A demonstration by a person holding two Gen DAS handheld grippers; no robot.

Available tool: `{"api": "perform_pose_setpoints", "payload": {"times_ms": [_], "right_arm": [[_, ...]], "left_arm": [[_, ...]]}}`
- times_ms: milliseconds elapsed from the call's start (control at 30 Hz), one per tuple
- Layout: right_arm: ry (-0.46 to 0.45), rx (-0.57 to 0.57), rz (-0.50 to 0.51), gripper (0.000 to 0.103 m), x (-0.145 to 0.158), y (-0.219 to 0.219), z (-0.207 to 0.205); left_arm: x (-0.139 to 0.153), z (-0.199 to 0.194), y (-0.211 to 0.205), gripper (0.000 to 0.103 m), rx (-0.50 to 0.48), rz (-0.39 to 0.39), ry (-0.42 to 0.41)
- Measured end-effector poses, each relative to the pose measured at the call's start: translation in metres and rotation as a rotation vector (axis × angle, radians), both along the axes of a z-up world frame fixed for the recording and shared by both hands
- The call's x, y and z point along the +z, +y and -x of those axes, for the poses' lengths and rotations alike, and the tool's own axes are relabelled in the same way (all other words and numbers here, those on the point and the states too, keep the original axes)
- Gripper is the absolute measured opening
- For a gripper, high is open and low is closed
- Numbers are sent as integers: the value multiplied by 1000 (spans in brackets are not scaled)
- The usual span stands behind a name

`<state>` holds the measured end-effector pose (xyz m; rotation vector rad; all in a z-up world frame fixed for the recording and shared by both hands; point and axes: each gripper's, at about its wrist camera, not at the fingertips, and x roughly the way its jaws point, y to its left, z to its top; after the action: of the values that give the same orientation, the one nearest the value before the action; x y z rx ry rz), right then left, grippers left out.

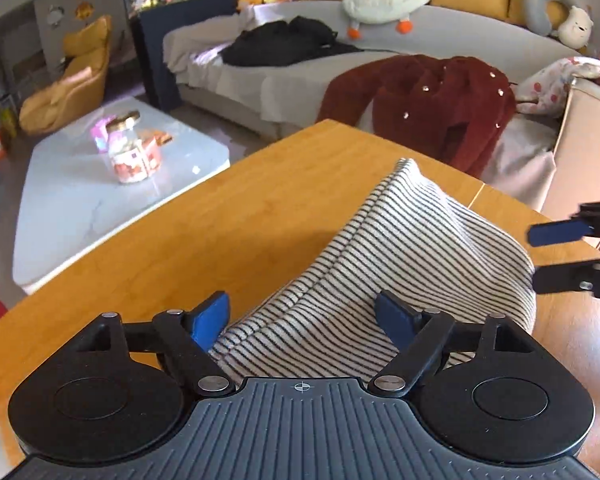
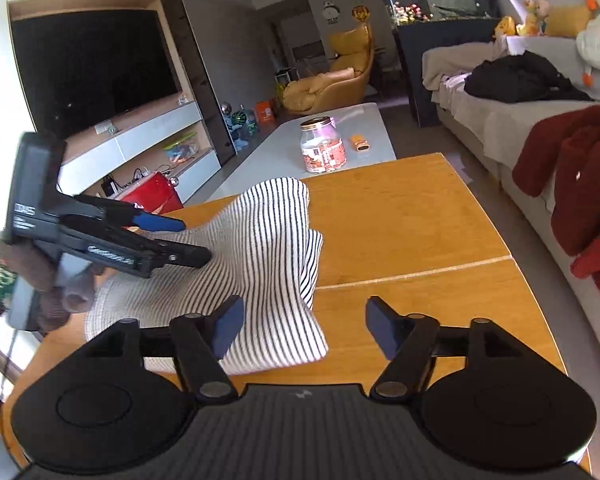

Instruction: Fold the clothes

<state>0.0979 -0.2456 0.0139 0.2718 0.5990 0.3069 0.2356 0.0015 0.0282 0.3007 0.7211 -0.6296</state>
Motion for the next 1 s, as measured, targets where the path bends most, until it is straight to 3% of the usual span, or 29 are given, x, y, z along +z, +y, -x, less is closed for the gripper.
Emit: {"api": "perform_pose_setpoints", "payload": {"times_ms": [33, 67, 200, 300, 333, 433, 533, 767, 1000], "right_arm": [[20, 7, -43, 86, 1, -6, 7], [53, 18, -97, 87, -1, -11, 13], [207, 69, -309, 87, -17, -12, 10], [284, 80, -431, 86, -34, -1, -5], [289, 74, -444, 80, -37, 3, -11], [270, 15, -436, 66, -41, 6, -34], [257, -48, -452, 66, -46, -1, -58], [194, -65, -285, 68, -38, 10, -102], [127, -57, -173, 73, -25, 17, -86]], "left_arm": [[-6, -8, 3, 97, 10, 21, 31], [-10, -14, 13, 97, 16, 64, 66], [-26, -27, 41, 98, 50, 213, 180], [-30, -27, 49, 98, 69, 260, 206], [-30, -27, 51, 98, 73, 263, 208], [-30, -25, 54, 98, 79, 259, 213], [-29, -23, 57, 98, 98, 254, 230], [-27, -4, 65, 98, 123, 260, 260], [-24, 29, 68, 97, 117, 300, 312]]}}
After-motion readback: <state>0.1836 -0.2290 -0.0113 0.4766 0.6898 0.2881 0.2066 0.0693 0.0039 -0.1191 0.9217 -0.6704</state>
